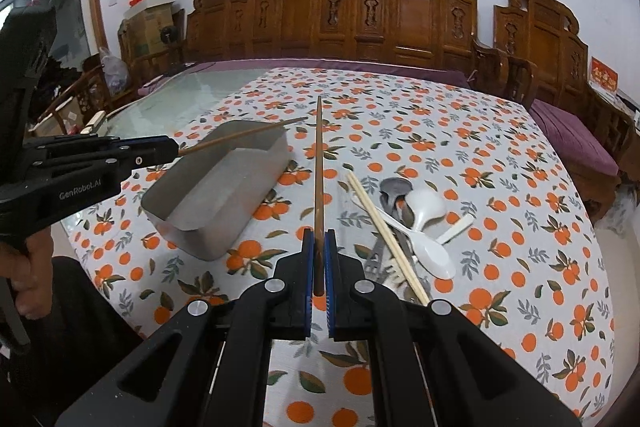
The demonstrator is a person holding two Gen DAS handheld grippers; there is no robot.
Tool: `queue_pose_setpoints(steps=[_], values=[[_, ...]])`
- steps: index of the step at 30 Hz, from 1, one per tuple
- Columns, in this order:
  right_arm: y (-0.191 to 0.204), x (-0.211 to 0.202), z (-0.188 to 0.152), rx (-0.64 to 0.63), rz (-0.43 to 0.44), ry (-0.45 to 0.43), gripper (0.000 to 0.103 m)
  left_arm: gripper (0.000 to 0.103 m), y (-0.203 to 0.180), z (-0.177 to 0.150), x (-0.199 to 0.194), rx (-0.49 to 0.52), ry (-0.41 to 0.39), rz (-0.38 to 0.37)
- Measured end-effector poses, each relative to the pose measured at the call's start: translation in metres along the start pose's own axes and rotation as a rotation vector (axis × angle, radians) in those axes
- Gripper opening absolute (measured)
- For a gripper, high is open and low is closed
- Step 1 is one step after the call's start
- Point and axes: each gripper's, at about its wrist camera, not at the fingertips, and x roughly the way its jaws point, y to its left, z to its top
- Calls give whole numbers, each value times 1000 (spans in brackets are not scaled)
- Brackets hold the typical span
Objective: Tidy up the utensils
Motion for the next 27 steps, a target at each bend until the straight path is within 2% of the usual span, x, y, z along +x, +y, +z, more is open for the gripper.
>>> queue_pose_setpoints(steps=[6, 13, 20, 27], values=[[18, 5, 6, -28, 16, 9, 6, 4, 31, -6, -2, -25, 10, 36], [34, 11, 9, -54, 31, 27, 6, 4, 54, -16, 8, -44, 59, 47], [44, 17, 12, -73, 45, 49, 6, 4, 66, -24, 31, -72, 120, 37], [52, 22, 17, -88, 52, 63, 6, 4, 70, -25, 42, -71, 139, 34]])
